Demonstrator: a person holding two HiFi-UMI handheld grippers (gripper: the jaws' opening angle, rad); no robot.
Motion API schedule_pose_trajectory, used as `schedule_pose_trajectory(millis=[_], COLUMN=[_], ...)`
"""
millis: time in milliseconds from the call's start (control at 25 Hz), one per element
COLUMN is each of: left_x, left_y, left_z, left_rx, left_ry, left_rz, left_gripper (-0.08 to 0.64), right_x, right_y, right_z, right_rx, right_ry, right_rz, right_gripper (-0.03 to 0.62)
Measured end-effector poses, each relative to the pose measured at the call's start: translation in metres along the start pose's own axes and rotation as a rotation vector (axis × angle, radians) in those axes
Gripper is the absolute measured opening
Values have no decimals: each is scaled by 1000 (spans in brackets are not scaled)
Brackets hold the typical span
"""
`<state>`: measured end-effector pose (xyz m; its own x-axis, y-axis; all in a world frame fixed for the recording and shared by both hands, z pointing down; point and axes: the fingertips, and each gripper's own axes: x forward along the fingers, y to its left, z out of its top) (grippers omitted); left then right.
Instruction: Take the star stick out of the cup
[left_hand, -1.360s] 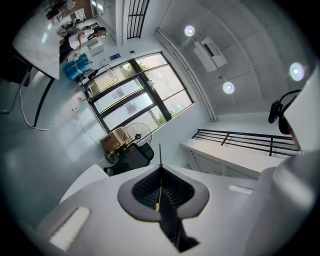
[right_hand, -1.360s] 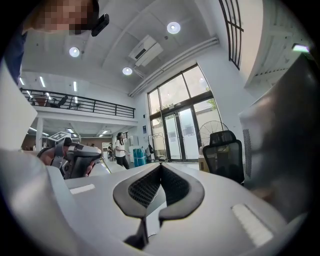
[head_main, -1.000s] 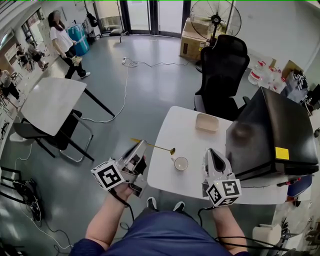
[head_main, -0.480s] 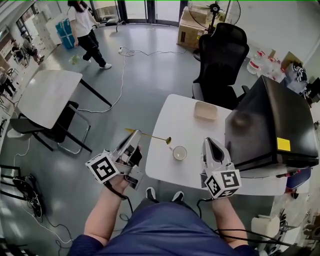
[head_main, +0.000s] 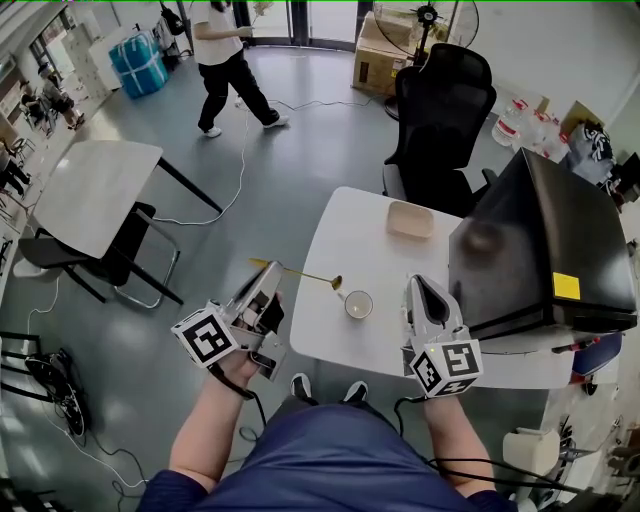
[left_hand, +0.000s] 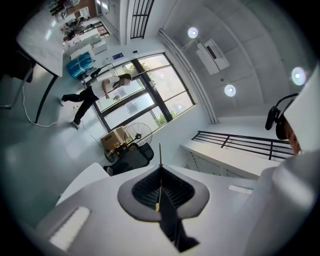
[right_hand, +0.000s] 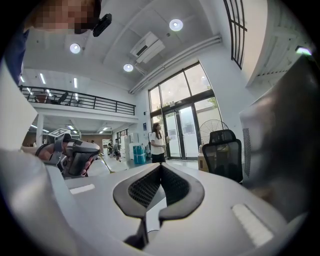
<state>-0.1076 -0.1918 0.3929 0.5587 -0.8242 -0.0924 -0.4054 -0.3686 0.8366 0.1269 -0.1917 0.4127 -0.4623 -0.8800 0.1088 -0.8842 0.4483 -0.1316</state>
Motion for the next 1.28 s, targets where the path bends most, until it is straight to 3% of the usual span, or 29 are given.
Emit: schedule_pose_trajectory(millis=[1280], left_x=[-1], left_y=[3], left_z=[-2], left_rx=[-14], left_ry=[1], left_rz=[-3], left_gripper=[8], right_x=[-5], right_y=[0], right_z=[2], right_rx=[-7], right_ry=[-4], right_rz=[-4], right_gripper=[6])
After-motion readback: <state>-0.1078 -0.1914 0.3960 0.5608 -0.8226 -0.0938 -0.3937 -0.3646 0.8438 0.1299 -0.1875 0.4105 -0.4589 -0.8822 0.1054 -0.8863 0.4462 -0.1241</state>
